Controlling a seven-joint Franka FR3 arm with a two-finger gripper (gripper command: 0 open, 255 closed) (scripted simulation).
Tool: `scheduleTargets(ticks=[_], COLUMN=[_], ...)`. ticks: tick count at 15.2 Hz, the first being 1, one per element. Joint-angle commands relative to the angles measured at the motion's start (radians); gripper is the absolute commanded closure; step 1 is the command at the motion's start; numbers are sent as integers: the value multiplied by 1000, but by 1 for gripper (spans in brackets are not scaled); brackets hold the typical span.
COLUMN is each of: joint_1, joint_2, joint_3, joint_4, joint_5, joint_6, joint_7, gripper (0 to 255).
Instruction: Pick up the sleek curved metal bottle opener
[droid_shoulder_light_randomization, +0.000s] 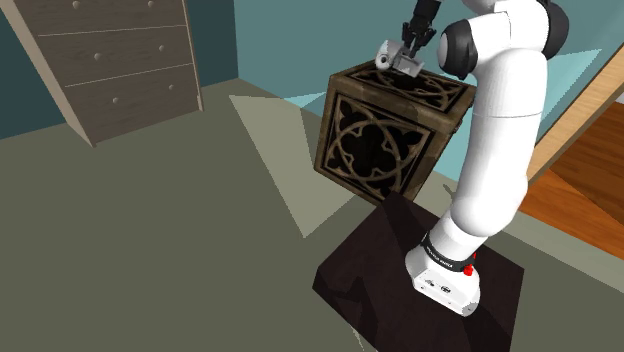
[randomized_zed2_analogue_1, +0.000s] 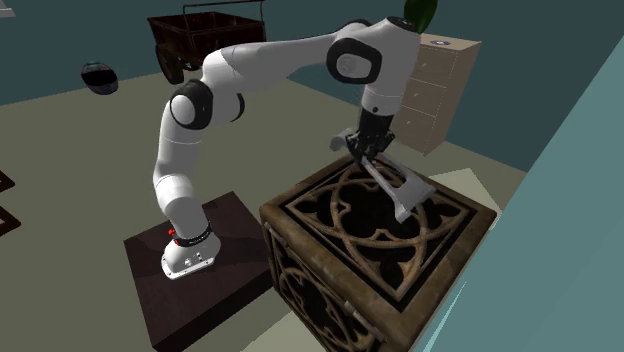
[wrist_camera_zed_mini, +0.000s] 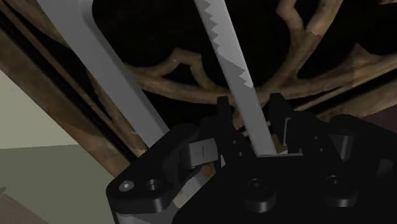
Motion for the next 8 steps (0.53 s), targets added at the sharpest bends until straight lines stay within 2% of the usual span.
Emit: scheduleTargets(ticks=[1,6,8], joint_1=[-30,-130,-134], joint_2=[19,82,84], joint_3=[5,28,30], joint_4=[58,237,244], joint_5=[17,76,78], joint_6=[-41,-156,-160], joint_7=[-2,5,5], gripper=[255,255,255])
